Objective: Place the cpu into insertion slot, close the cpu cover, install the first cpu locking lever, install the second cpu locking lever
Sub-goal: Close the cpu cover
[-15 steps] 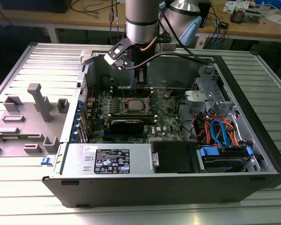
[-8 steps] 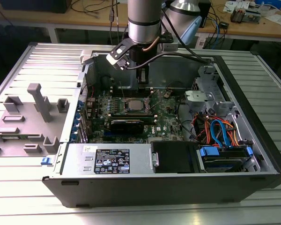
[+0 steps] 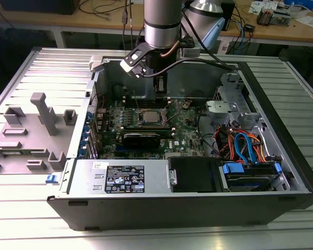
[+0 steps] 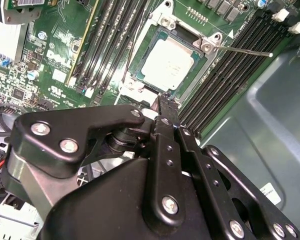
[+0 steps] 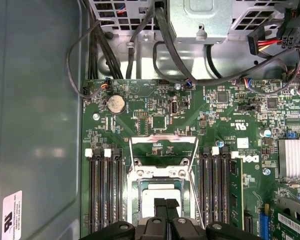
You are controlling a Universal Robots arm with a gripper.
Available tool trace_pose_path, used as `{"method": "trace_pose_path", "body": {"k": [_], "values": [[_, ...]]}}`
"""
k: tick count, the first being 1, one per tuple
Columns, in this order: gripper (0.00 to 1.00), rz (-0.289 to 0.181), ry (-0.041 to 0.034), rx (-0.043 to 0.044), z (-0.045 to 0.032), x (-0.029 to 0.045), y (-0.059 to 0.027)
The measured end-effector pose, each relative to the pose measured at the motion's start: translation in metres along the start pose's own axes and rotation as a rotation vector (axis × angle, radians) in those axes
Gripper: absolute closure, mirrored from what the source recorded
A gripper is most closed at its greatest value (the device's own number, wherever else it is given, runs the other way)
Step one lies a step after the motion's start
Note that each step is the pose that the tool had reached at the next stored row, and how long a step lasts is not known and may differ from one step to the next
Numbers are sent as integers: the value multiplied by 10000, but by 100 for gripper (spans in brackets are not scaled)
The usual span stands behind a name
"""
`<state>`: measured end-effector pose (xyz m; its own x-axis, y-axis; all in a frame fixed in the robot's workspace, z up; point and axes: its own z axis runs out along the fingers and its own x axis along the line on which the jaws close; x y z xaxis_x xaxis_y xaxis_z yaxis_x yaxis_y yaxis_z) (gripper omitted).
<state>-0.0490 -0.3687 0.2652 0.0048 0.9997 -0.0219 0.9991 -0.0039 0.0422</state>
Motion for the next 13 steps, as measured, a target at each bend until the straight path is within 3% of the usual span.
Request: {"method": "trace_pose_path", "body": {"k": [13], "values": [[89, 0, 0, 0, 1, 0, 34]]}}
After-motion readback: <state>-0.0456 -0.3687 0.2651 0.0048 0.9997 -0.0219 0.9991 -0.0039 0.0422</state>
